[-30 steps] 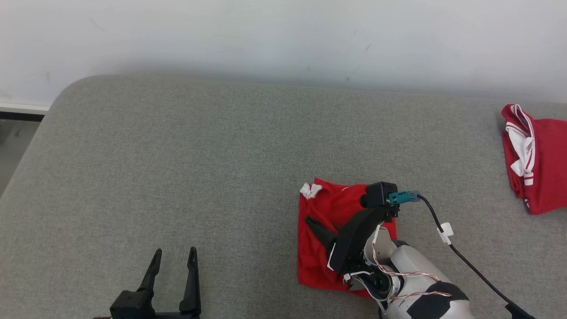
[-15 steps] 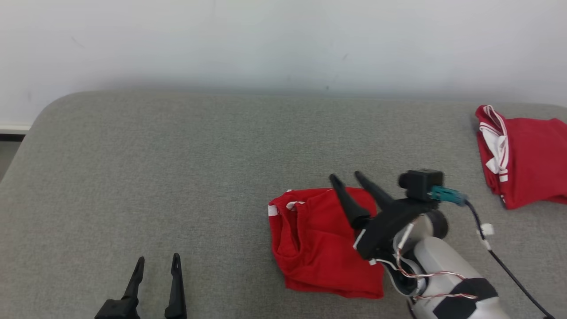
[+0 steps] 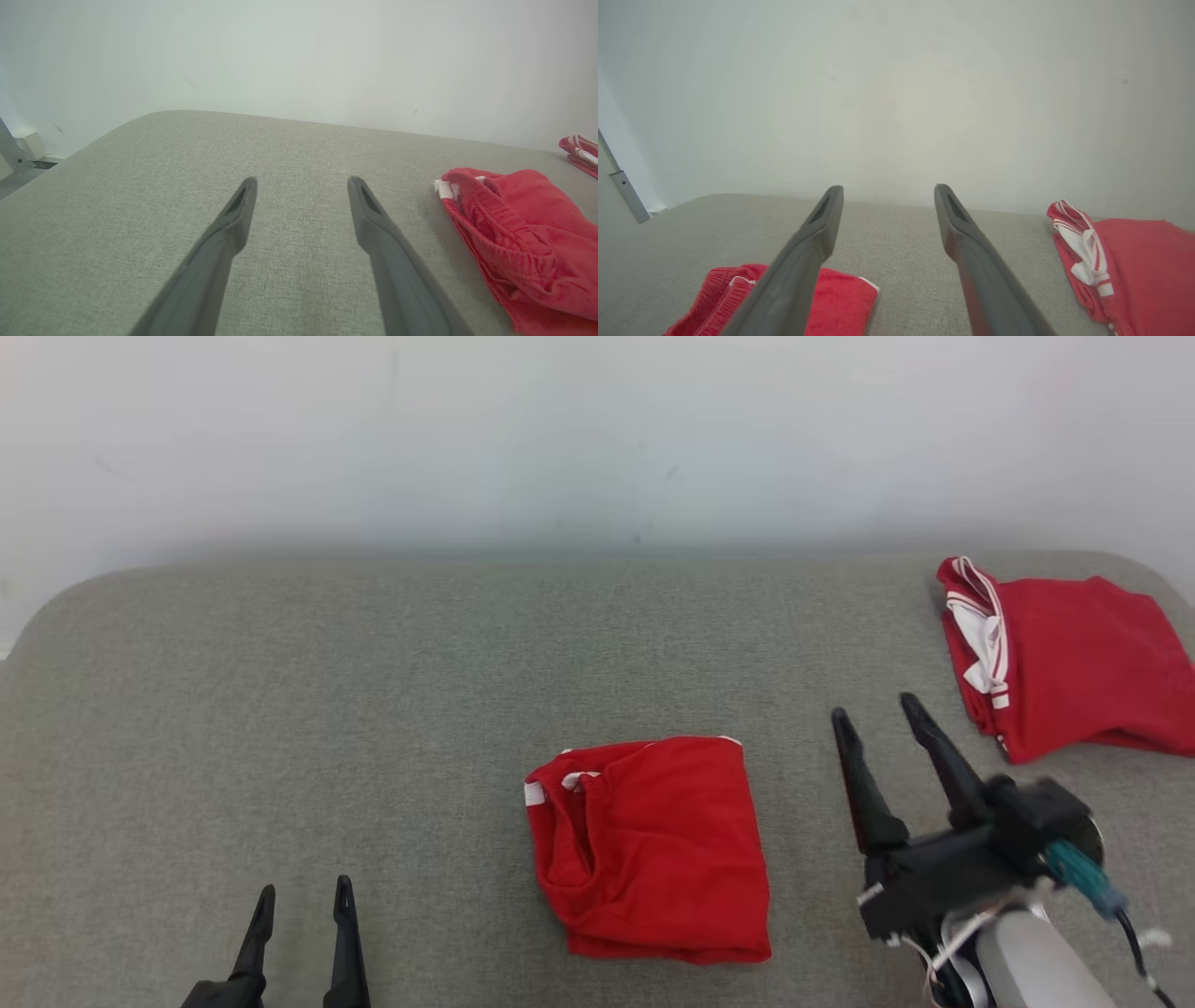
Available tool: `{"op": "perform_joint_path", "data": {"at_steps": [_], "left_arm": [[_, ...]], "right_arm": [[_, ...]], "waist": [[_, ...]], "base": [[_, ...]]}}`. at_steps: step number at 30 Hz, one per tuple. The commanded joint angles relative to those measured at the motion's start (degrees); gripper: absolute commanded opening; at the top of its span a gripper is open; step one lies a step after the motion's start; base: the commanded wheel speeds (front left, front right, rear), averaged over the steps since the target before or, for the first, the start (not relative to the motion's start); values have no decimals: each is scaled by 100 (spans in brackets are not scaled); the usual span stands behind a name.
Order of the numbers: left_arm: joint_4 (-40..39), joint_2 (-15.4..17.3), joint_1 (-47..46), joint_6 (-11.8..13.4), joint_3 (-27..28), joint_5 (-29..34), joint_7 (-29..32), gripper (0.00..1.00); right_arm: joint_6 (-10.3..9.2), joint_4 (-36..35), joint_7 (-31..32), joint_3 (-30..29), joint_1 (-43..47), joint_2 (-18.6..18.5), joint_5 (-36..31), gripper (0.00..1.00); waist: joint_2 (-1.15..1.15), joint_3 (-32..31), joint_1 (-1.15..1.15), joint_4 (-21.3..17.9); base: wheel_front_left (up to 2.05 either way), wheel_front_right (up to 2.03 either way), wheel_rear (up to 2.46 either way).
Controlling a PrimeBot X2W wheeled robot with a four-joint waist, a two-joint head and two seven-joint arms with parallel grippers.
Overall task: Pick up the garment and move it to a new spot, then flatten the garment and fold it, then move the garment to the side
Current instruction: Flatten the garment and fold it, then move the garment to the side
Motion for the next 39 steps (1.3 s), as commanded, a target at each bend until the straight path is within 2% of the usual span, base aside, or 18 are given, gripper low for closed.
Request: {"op": "perform_joint_path", "data": {"at_steps": [1, 8, 14, 25, 39], "left_arm": [[-36, -6, 61, 0, 7, 29, -14, 100], [-186, -6, 75, 15, 49, 86, -14, 100], [-340, -6, 153, 66, 4, 97, -14, 100], [-514, -5, 248, 158, -51, 138, -14, 100], [-789, -5, 460, 117, -16, 490, -14, 100]], "right_arm": [[-13, -293, -20, -229, 361, 160, -250, 100], [-13, -1167, -14, -923, 1177, 576, -844, 100], [-13, -1514, -15, -1310, 1638, 881, -1076, 100], [-13, -1368, -16, -1312, 1819, 1043, -1354, 100], [-13, -1259, -16, -1301, 1821, 1064, -1350, 100]], "waist": [[0, -2, 1, -87], [0, 7, 1, -213], [0, -4, 1, -240], [0, -17, 1, -300], [0, -63, 1, -257]], "base": [[0, 0, 0], [0, 0, 0], [0, 0, 0], [0, 0, 0], [0, 0, 0]]}}
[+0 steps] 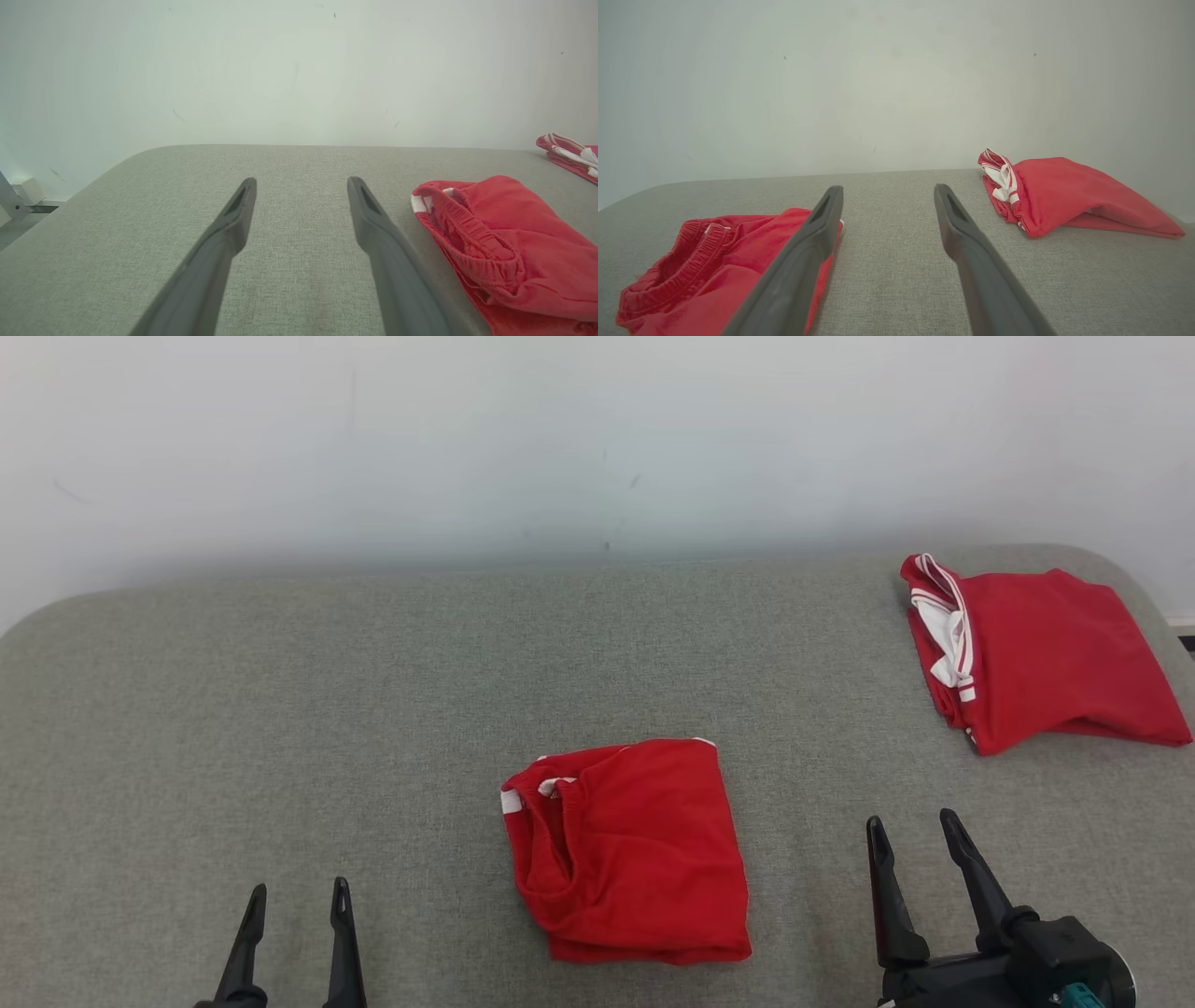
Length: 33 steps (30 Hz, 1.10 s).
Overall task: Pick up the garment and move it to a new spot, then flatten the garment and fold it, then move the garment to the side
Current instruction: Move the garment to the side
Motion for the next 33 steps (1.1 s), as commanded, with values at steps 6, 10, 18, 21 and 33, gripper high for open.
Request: {"op": "perform_joint_path", "data": {"at_steps": [6, 10, 18, 21, 33], "left_arm": [[-11, -5, 117, -67, 88, 124, -14, 100], [-3, -5, 120, -85, 144, 138, -14, 100], [-46, -5, 172, -70, 147, 125, -14, 100], [-36, -5, 164, -79, 154, 101, -14, 100], [-25, -5, 155, -83, 178, 79, -14, 100]], "right_arm": [[-13, 42, -2, -18, 46, 16, 16, 100], [-13, 77, -2, -19, 62, 17, 32, 100], [-13, 141, -3, -37, 76, 16, 166, 100], [-13, 164, -2, -35, 73, 17, 178, 100], [-13, 243, -3, 15, 62, 17, 367, 100]], "waist": [[0, -25, 0, 50], [0, -36, 0, 64], [0, -42, 0, 80], [0, -39, 0, 87], [0, -48, 0, 101]], "base": [[0, 0, 0], [0, 0, 0], [0, 0, 0], [0, 0, 0], [0, 0, 0]]}}
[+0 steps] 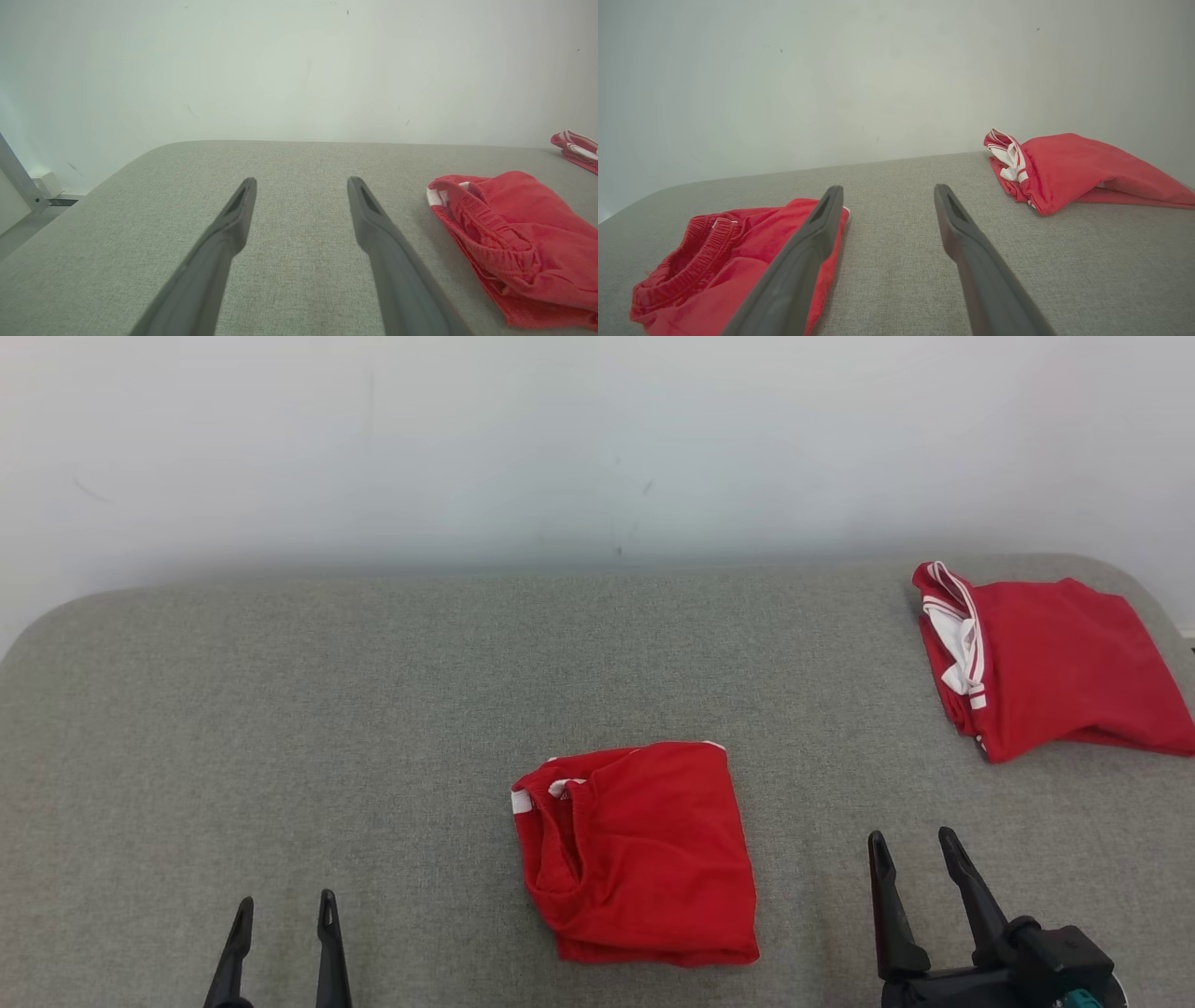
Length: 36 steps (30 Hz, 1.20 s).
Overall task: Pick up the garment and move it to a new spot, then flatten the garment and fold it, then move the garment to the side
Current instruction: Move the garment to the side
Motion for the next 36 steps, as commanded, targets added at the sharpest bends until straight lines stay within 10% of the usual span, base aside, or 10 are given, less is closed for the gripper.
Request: {"op": "perform_joint_path", "data": {"at_steps": [1, 36], "left_arm": [[-5, -6, 45, -6, 18, 6, -14, 100], [40, -6, -3, -55, -27, -55, -14, 100]], "right_arm": [[-13, 11, -3, 10, 23, 16, 25, 100], [-13, 151, -2, 144, -102, 16, -106, 100]], "waist": [[0, 0, 0, 0], [0, 62, 0, 92]], "base": [[0, 0, 0], [0, 0, 0]]}}
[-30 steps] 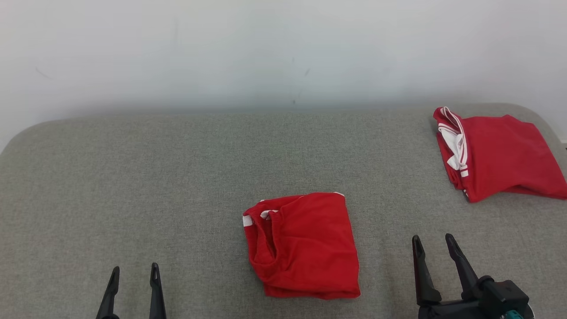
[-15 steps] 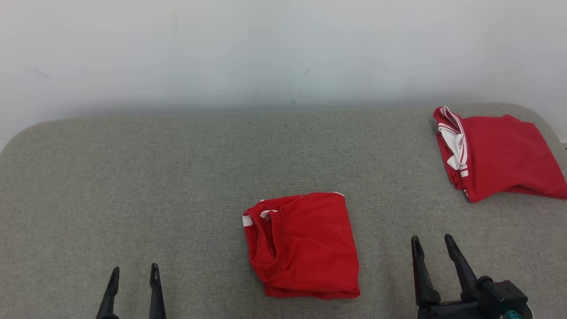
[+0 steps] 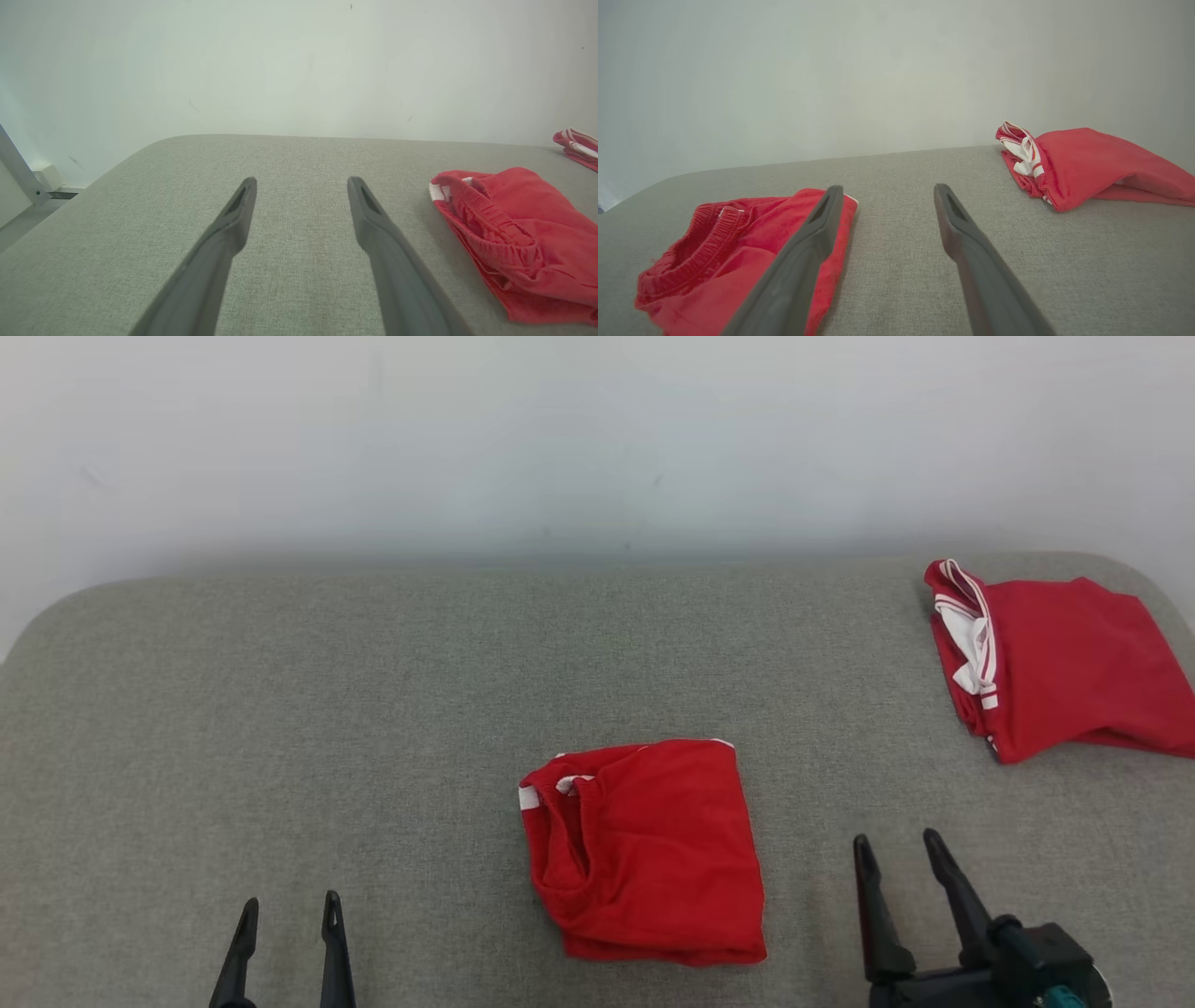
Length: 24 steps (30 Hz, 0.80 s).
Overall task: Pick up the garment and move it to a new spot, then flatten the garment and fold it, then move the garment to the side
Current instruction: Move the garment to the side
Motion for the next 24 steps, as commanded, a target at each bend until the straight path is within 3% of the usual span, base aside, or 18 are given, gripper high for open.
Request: {"op": "perform_joint_path", "data": {"at_steps": [1, 7, 24], "left_arm": [[18, -5, -6, -24, -10, -10, -14, 100], [55, -5, -127, -23, -75, -40, -14, 100], [160, -4, -505, 28, -333, -203, -14, 100]], "right_arm": [[-13, 55, -1, 62, -67, 16, -88, 100], [-13, 652, -1, 192, -455, -32, -171, 100], [-13, 3611, 510, 760, -2369, -126, 177, 100]], "waist": [[0, 11, 0, 29], [0, 103, 0, 185], [0, 570, 0, 707]], "base": [[0, 0, 0], [0, 0, 0], [0, 0, 0]]}}
